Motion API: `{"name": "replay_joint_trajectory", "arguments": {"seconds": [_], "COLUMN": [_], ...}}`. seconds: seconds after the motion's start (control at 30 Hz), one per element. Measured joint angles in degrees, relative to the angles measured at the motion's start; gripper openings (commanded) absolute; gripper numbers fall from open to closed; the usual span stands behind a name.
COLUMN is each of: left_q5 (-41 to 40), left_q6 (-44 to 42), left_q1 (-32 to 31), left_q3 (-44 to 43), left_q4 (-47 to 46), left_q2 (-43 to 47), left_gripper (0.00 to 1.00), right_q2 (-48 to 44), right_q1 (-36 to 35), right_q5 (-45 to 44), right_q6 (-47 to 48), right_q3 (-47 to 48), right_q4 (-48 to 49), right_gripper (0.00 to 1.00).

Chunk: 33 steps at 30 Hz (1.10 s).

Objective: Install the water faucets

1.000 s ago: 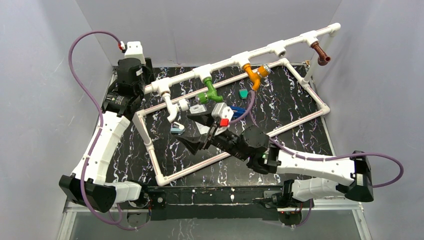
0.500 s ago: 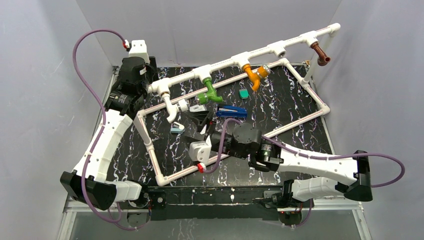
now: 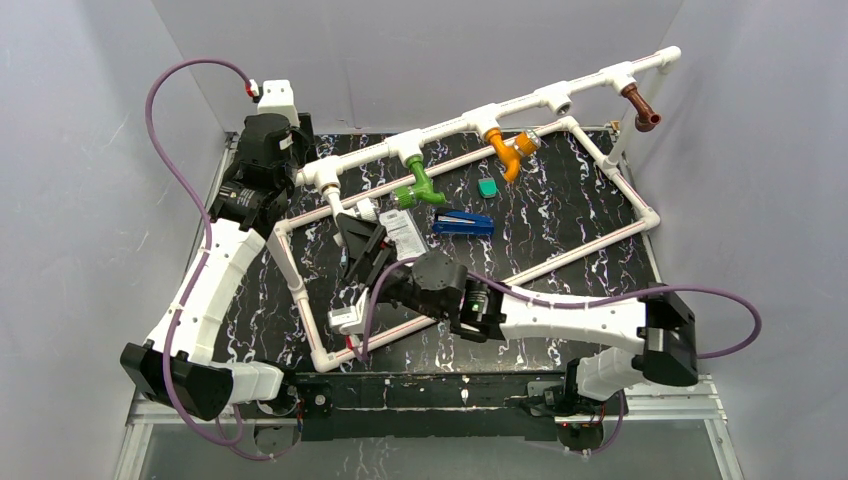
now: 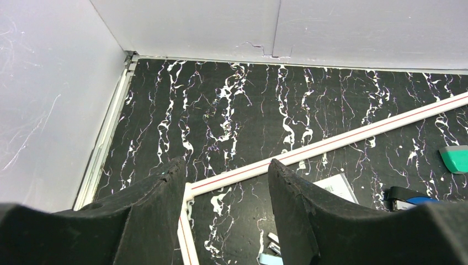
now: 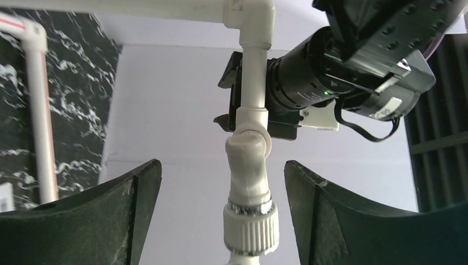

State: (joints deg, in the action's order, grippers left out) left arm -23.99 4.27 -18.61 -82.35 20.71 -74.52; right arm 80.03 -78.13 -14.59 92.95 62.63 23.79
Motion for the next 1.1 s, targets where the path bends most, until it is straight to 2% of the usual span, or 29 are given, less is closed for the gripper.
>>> {"name": "replay_joint_trajectory", "arguments": {"seconds": [0.13, 0.27, 0.57, 0.67, 0.77, 0.97, 1.1], "left_q5": [0.0, 0.0, 0.0, -0.1, -0.1, -0.4, -0.5], "left_q6": [0.0, 0.0, 0.0, 0.0, 0.0, 0.0, 0.0], "left_q1": [0.0, 0.0, 0.0, 0.0, 0.0, -0.1, -0.1], "left_q3": [0.1, 0.2, 0.2, 0.2, 0.3, 0.3, 0.3], "left_q4": [0.0, -0.2, -0.3, -0.3, -0.4, -0.7, -0.8], "left_q2": [0.1, 0.2, 0.2, 0.2, 0.2, 0.2, 0.2], "left_gripper": [0.55, 0.55, 0.55, 0.55, 0.55, 0.55, 0.55], "right_q2": [2.9, 4.1, 5.6, 6.4, 6.7, 7.8, 8.5], "right_q1": [0.1, 0.5, 1.2, 1.2, 1.2, 1.0, 0.6], "right_q5": [-2.0, -3.1, -4.4, -4.8, -5.2, -7.0, -8.8], "right_q6": [3.3, 4.2, 4.5, 4.2, 3.1, -0.8, -7.0], "right_q3": [2.2, 3.8, 4.4, 4.5, 4.5, 4.5, 4.5], "right_q4": [1.5, 3.5, 6.4, 7.5, 8.5, 11.7, 14.6], "right_gripper": [0.81, 0.72, 0.45, 0.30, 0.03, 0.01, 0.01]}}
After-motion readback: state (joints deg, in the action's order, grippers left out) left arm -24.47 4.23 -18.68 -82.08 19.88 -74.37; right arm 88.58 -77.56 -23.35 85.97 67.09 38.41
